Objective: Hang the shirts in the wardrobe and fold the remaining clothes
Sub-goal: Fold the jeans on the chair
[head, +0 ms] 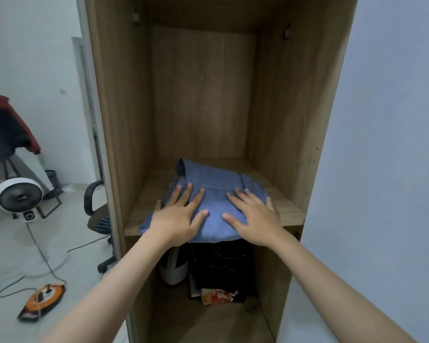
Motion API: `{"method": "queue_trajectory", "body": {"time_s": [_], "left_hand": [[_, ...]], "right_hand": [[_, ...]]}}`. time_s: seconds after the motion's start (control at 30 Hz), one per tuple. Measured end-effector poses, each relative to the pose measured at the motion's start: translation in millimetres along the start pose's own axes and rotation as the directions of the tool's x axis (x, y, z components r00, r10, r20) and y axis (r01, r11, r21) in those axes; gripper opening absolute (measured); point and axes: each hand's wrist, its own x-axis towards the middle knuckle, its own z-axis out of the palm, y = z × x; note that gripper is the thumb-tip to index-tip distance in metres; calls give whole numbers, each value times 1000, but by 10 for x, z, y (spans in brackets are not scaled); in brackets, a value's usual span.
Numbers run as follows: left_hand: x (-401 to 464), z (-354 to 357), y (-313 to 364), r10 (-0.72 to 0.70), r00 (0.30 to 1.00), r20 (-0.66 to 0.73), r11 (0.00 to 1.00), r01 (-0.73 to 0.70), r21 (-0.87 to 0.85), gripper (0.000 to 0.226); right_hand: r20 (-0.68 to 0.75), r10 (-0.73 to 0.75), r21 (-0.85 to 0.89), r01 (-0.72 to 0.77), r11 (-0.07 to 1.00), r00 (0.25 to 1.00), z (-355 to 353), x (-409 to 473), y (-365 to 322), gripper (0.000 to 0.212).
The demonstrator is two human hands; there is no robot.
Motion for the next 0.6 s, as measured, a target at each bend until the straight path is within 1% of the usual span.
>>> {"method": "queue_trajectory", "body": {"time_s": [0.07, 0.13, 0.23, 0.3, 0.33, 0.4, 0.43, 0.53, 0.6], "left_hand": [[7, -9, 8, -19, 1000, 3, 1000, 19, -6, 59], [66, -45, 7, -36, 999, 38, 999, 37, -16, 58], [218, -50, -46, -35, 992, 122, 999, 39, -33, 61], [330, -48, -83, -3, 986, 165, 1000, 2, 6, 73], [390, -44, -92, -8, 984, 178, 1000, 9, -1, 73], [505, -30, -103, -48, 982, 182, 996, 60, -62, 61], [570, -23, -113, -54, 982, 181, 994, 70, -82, 59], [773, 9, -171, -42, 981, 189, 993, 62, -101, 59], [911, 32, -239, -34, 983, 182, 991, 56, -118, 59]], "right_hand": [[19, -7, -9, 7, 1000, 1000, -3, 62, 10, 70], [55, -3, -3, 4, 1000, 998, -34, 143, 17, 64], [134, 9, -1, -9, 1000, 991, -63, 307, 52, 63], [180, 29, 1, -29, 1000, 983, -68, 424, 81, 64], [192, 34, 7, -36, 999, 981, -75, 475, 95, 64], [208, 23, 14, -27, 1000, 978, -92, 559, 103, 64], [220, 16, 15, -20, 1000, 975, -95, 601, 104, 64], [270, 36, 21, -43, 999, 962, -39, 781, 131, 66], [278, 64, 2, -67, 998, 959, 25, 919, 162, 67]]}}
